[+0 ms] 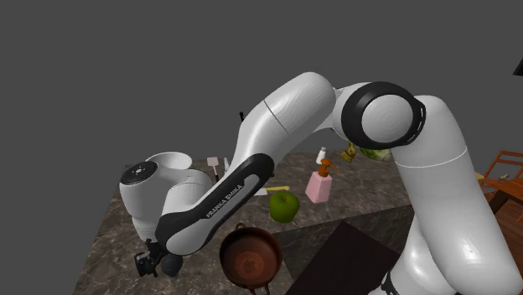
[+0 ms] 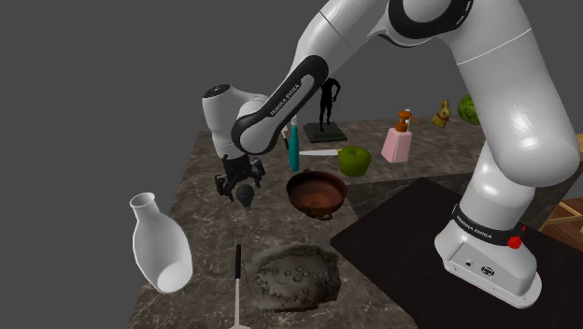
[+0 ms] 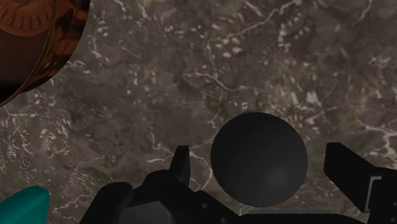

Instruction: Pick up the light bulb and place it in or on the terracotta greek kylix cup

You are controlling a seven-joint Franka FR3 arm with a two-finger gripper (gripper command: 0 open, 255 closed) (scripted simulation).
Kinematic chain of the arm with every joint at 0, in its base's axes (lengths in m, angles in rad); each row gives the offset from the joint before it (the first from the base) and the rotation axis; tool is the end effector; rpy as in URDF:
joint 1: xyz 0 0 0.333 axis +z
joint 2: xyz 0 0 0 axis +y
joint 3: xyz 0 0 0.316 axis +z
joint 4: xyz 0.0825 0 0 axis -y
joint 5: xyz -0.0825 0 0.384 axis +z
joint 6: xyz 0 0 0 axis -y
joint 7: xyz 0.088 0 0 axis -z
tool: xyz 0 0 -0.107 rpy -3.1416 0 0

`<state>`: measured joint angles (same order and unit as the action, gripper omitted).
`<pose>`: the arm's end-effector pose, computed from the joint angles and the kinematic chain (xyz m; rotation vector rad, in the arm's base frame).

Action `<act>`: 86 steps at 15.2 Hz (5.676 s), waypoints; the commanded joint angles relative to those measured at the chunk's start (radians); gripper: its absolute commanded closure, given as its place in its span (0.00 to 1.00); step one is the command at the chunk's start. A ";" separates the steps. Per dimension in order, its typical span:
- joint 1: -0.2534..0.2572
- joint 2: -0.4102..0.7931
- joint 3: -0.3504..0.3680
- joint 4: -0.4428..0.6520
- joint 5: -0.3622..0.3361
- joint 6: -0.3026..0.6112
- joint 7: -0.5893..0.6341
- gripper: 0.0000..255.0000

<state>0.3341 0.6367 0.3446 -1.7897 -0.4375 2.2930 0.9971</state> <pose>0.5187 0.3868 0.2051 3.0107 -0.1020 0.0476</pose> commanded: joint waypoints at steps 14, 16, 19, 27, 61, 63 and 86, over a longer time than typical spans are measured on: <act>-0.009 -0.037 0.013 -0.002 0.018 -0.033 -0.014 1.00; -0.013 -0.056 0.020 -0.002 0.027 -0.050 -0.021 1.00; -0.019 -0.082 0.029 0.000 0.041 -0.077 -0.032 1.00; -0.033 -0.147 0.050 0.015 0.077 -0.151 -0.061 1.00; -0.172 -0.949 0.014 -0.698 0.415 -0.138 -0.414 1.00; -0.173 -0.934 0.017 -0.713 0.409 -0.109 -0.407 1.00; -0.197 -0.785 0.045 -0.793 0.334 0.108 -0.330 0.00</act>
<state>0.1369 -0.1486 0.3897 -2.5828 -0.1034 2.4013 0.6674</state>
